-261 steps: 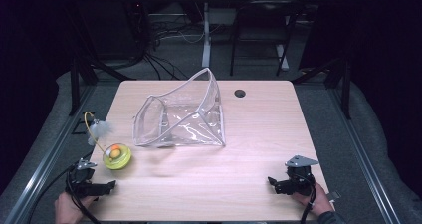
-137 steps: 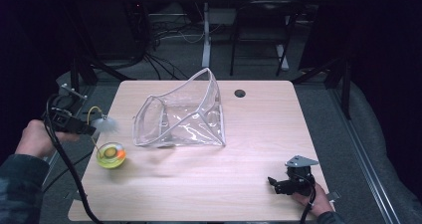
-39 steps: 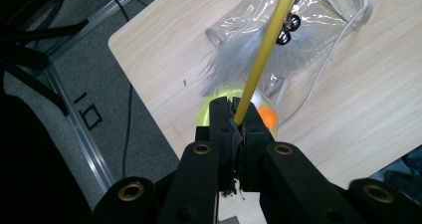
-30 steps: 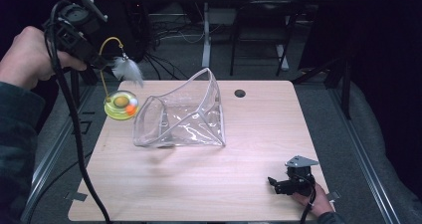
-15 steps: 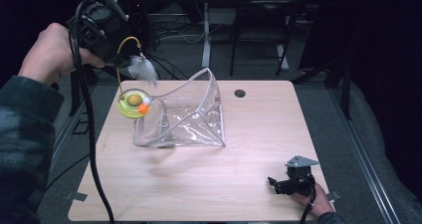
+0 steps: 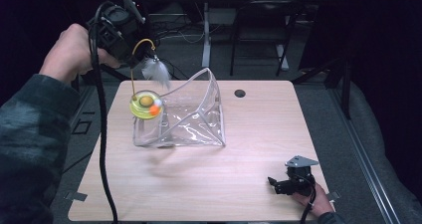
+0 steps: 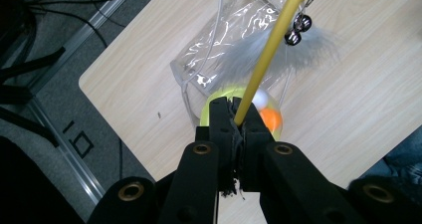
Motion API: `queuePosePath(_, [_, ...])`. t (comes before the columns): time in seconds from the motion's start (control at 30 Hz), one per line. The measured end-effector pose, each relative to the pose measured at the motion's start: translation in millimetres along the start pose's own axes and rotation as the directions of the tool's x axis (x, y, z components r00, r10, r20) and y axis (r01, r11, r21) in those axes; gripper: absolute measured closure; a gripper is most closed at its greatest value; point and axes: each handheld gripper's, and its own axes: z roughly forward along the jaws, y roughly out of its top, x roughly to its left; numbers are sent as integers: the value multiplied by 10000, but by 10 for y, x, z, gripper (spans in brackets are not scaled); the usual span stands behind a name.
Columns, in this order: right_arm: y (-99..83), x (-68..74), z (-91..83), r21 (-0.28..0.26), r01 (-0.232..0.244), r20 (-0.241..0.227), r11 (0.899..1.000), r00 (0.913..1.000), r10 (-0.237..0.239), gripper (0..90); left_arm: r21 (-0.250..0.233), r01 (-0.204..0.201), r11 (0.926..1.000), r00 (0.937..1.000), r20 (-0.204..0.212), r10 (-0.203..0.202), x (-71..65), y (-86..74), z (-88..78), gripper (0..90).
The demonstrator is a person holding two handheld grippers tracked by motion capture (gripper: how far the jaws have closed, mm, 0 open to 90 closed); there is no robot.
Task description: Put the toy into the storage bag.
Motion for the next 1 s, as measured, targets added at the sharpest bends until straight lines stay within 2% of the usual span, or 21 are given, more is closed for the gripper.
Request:
queuePosePath(0.17, [0,0,0,-5,-5,-3,10000,10000,5,0,108,-70,9999,9999,146,69,-13,34,91,880])
queuePosePath(0.57, [0,0,0,-4,-1,-4,10000,10000,1,0,434,-9,9991,9988,488,-12,-8,154,437,880])
queuePosePath(1.0, [-1,1,0,-5,1,-2,10000,10000,-1,0,646,-49,9979,9979,646,7,-30,247,703,880])
